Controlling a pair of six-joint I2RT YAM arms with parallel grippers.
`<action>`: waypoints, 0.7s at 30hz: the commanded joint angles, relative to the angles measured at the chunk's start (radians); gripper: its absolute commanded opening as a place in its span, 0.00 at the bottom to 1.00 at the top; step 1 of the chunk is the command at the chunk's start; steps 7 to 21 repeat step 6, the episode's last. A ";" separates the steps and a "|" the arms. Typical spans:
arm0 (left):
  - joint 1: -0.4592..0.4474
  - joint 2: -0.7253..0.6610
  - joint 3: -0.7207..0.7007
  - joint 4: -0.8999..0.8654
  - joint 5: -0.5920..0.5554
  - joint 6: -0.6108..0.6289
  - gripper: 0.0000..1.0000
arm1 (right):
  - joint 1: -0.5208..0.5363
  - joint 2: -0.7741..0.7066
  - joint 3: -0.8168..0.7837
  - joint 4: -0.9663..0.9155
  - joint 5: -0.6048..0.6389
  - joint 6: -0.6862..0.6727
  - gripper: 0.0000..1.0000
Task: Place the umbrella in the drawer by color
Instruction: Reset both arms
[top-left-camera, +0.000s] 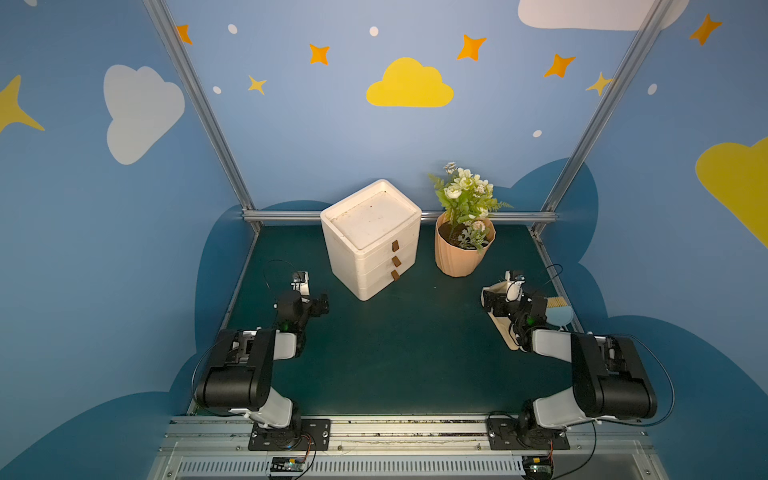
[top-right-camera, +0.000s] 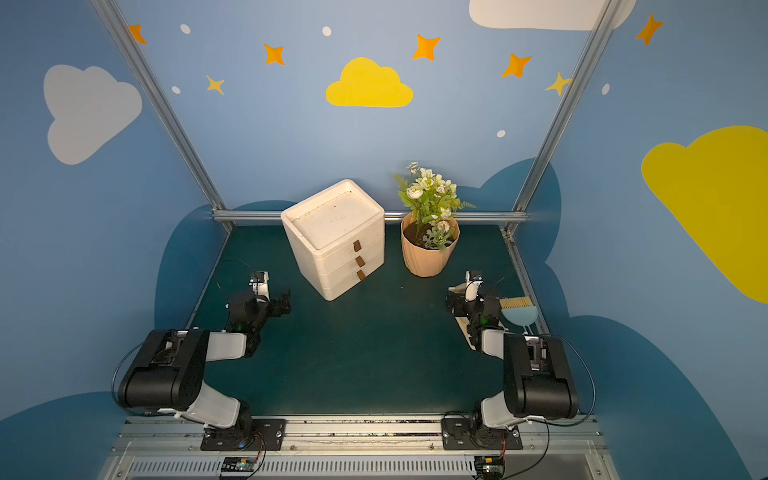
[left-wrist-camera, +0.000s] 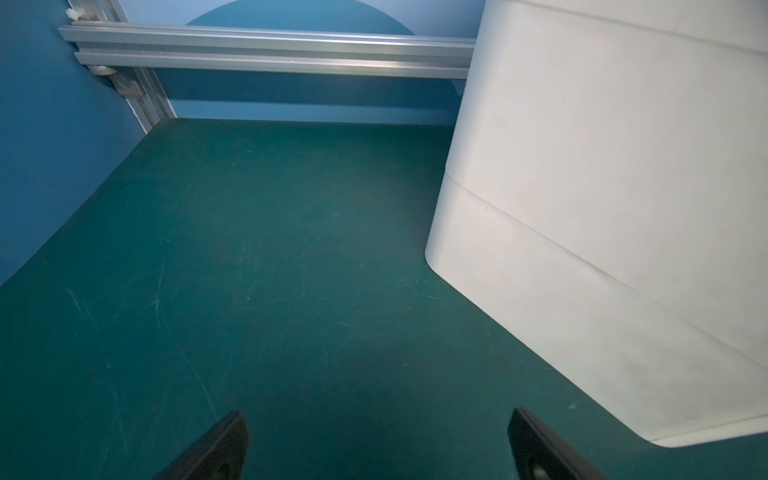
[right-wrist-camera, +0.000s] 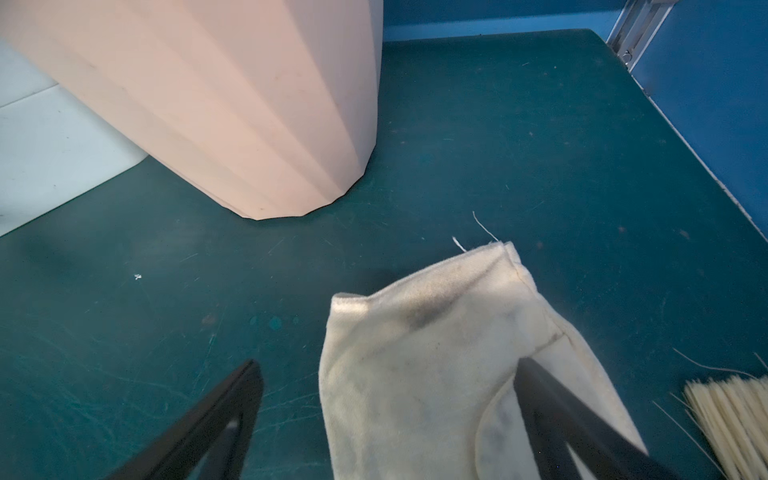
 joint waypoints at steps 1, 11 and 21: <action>0.002 -0.011 0.009 -0.012 0.010 0.008 1.00 | 0.006 -0.016 0.016 -0.015 0.012 -0.009 0.98; 0.003 -0.010 0.008 -0.011 0.010 0.008 1.00 | 0.005 -0.016 0.015 -0.015 0.012 -0.009 0.98; 0.003 -0.010 0.008 -0.011 0.010 0.008 1.00 | 0.005 -0.016 0.015 -0.015 0.012 -0.009 0.98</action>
